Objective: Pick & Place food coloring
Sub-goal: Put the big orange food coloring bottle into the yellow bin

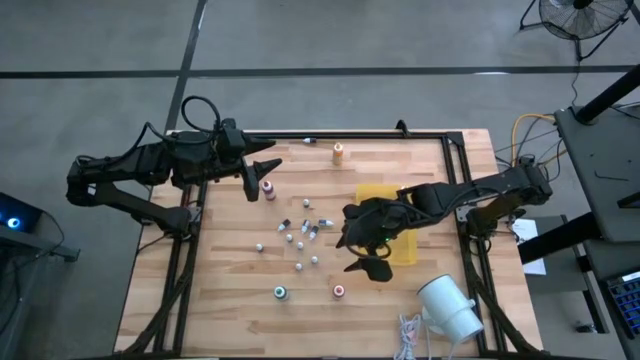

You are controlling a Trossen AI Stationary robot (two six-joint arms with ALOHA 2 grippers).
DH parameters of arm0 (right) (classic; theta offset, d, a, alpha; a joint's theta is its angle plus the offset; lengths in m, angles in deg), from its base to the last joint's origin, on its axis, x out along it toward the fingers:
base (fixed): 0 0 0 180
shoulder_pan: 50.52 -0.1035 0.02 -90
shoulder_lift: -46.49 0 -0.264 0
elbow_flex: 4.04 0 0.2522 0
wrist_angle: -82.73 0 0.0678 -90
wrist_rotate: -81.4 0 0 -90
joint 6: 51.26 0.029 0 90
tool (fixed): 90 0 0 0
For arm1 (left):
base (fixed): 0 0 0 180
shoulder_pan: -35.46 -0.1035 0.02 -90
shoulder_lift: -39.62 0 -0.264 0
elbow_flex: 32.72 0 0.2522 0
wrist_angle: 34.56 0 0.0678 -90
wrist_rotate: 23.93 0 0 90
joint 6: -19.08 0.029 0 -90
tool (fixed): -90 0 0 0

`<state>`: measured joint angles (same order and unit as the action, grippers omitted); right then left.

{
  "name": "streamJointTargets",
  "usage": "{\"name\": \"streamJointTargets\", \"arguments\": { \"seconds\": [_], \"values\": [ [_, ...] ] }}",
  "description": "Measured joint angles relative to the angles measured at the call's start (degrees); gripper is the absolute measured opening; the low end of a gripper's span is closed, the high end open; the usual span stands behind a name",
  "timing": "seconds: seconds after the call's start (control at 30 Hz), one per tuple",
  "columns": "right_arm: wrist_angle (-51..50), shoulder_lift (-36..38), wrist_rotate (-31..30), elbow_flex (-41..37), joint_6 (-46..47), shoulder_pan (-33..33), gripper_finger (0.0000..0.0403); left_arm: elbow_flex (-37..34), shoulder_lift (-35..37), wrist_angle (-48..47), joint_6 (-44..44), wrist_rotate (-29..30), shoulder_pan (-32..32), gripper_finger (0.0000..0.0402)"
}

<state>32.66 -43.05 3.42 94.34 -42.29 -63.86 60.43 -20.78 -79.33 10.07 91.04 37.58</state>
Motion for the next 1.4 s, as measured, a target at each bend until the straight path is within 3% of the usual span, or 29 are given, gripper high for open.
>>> {"name": "streamJointTargets", "arguments": {
  "seconds": [0.6, 0.97, 1.4],
  "values": [
    [-2.05, -9.76, 0.0, 9.39, -0.08, -1.08, 0.0274, 0.02, -0.01, -0.23, 0.02, -1.61, 0.0, 0.0204],
    [-15.87, -17.34, 0.04, 17.96, 2.01, -3.18, 0.0273, 0.02, -0.02, -1.05, 1.86, -2.99, -0.01, 0.0204],
    [-17.79, -20.92, 0.02, 17.9, 7.72, -4.92, 0.026, 0.02, -0.02, -1.51, 3.16, -4.63, 0.0, 0.0204]
  ]
}}
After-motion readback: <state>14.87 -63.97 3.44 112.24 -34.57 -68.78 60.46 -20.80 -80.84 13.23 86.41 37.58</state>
